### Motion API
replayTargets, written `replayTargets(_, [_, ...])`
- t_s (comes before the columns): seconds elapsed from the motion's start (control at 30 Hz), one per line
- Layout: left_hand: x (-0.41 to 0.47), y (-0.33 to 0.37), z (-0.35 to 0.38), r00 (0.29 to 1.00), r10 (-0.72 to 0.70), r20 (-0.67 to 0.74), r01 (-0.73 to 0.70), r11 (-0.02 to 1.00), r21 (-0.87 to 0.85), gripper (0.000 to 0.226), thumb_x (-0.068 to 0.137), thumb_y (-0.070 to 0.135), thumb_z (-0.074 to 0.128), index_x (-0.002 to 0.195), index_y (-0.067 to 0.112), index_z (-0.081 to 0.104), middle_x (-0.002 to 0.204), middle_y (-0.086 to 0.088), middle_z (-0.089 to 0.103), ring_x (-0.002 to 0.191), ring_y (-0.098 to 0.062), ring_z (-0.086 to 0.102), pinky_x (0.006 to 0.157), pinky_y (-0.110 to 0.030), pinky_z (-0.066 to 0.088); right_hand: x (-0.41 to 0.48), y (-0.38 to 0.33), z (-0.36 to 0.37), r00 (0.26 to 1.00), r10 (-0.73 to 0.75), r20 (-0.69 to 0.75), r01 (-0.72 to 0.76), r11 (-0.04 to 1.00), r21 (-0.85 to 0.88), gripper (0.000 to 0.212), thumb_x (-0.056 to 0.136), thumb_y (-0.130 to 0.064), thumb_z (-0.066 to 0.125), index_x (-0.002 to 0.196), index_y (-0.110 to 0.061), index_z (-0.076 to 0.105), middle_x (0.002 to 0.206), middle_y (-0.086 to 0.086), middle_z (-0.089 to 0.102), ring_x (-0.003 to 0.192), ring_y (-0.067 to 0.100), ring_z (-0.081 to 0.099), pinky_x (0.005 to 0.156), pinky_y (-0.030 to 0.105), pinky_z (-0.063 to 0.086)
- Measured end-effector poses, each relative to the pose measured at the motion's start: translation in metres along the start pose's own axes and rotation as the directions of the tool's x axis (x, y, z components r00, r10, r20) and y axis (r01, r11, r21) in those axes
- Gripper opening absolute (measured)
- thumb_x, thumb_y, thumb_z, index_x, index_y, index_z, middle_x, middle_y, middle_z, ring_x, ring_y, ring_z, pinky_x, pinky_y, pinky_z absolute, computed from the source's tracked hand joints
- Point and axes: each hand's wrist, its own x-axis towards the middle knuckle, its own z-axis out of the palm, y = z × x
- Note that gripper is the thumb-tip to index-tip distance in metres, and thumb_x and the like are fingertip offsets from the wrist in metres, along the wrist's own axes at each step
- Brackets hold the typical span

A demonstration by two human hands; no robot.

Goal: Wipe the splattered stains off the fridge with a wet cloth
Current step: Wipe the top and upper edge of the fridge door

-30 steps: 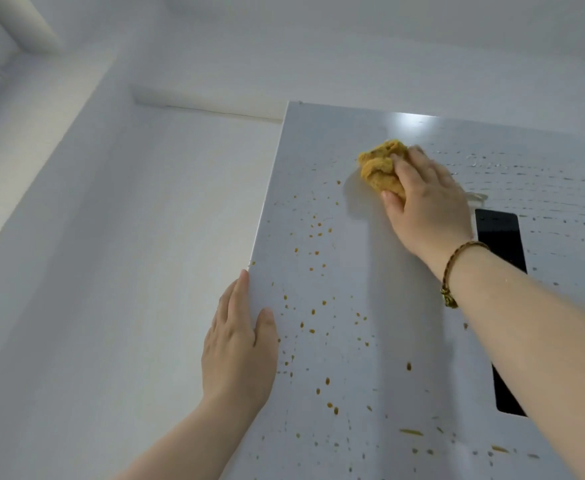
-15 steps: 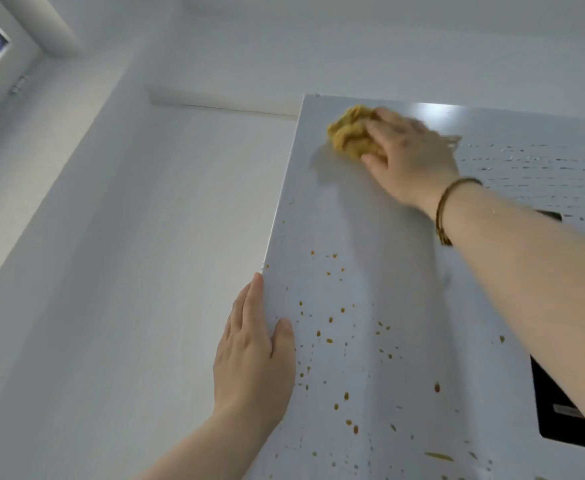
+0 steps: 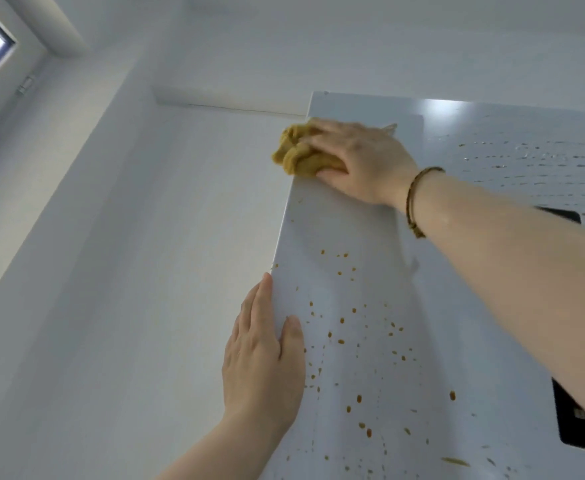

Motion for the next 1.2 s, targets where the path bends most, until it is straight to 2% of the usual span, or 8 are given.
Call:
replayTargets(0.13, [0.000,-0.001,-0.004,0.998,0.017,0.058,-0.016,1.000,-0.008,0.058,0.096,0.027,0.031,0.144,0.032,0.000,0.149,0.022,0.008,0.137,0.003,0.007,0.112,-0.019,0.008,0.023,0.031,-0.011,0.904,0.426,-0.044,-0.426,0.905,0.021,0.046,0.094,-0.032,0.039,0.138,-0.020,0.031,0.148,0.007,0.024,0.131,0.032,0.030,0.104,0.044,0.030])
replayTargets(0.2, [0.001,-0.003,-0.005,0.997,0.026,0.072,-0.024,0.999,-0.033,0.057,0.096,0.026,0.032,0.144,0.032,0.001,0.149,0.022,0.008,0.137,0.004,0.007,0.112,-0.018,0.007,0.026,0.028,-0.005,0.874,0.483,-0.055,-0.484,0.875,-0.015,0.048,0.095,-0.032,0.037,0.140,-0.020,0.027,0.150,0.008,0.019,0.134,0.031,0.024,0.106,0.045,0.026])
replayTargets(0.3, [0.002,-0.004,-0.006,0.997,0.024,0.077,-0.020,0.999,-0.042,0.057,0.096,0.026,0.031,0.144,0.032,0.001,0.150,0.021,0.009,0.137,0.002,0.008,0.114,-0.021,0.009,0.016,0.000,0.000,0.933,0.353,-0.070,-0.353,0.935,0.023,0.048,0.094,-0.031,0.040,0.140,-0.023,0.030,0.153,0.004,0.016,0.138,0.027,0.020,0.109,0.043,0.021])
replayTargets(0.4, [0.002,-0.004,-0.006,0.997,0.019,0.075,-0.015,0.999,-0.044,0.057,0.097,0.027,0.031,0.145,0.031,0.002,0.150,0.020,0.009,0.138,0.001,0.008,0.114,-0.021,0.008,-0.013,-0.031,0.011,0.998,0.053,-0.027,-0.051,0.998,0.046,0.047,0.090,-0.031,0.044,0.137,-0.026,0.039,0.152,0.005,0.023,0.137,0.026,0.028,0.110,0.043,0.021])
replayTargets(0.5, [0.002,-0.003,-0.006,0.997,0.011,0.070,-0.009,1.000,-0.029,0.057,0.097,0.028,0.031,0.144,0.032,0.000,0.150,0.020,0.007,0.138,0.002,0.006,0.112,-0.019,0.006,-0.046,-0.047,0.020,0.976,-0.213,-0.047,0.215,0.976,0.029,0.050,0.083,-0.037,0.039,0.127,-0.019,0.054,0.140,0.012,0.045,0.125,0.033,0.047,0.102,0.048,0.032])
replayTargets(0.77, [0.001,-0.002,-0.005,0.998,0.030,0.055,-0.030,1.000,0.000,0.059,0.096,0.030,0.031,0.145,0.030,-0.002,0.150,0.020,0.005,0.137,0.003,0.002,0.108,-0.014,0.000,-0.010,-0.024,0.008,0.941,0.337,-0.041,-0.333,0.939,0.080,0.050,0.094,-0.032,0.040,0.142,-0.028,0.027,0.155,-0.001,0.012,0.140,0.023,0.017,0.113,0.040,0.013])
replayTargets(1.0, [0.002,-0.003,-0.005,0.998,0.032,0.048,-0.031,0.999,-0.021,0.059,0.096,0.028,0.033,0.145,0.030,0.001,0.151,0.018,0.008,0.137,0.002,0.004,0.109,-0.017,0.002,-0.044,-0.046,0.015,0.994,-0.109,-0.017,0.109,0.993,0.041,0.047,0.091,-0.027,0.043,0.137,-0.022,0.041,0.150,0.005,0.028,0.137,0.026,0.029,0.111,0.042,0.019])
replayTargets(1.2, [0.008,-0.006,-0.010,0.994,0.076,0.073,-0.076,0.997,-0.013,0.063,0.093,0.019,0.034,0.145,0.028,0.000,0.151,0.019,0.005,0.135,0.004,0.001,0.109,-0.017,-0.001,-0.024,-0.007,0.003,0.929,0.364,-0.073,-0.360,0.931,0.058,0.049,0.094,-0.027,0.042,0.142,-0.026,0.030,0.155,-0.002,0.014,0.139,0.023,0.020,0.113,0.037,0.015])
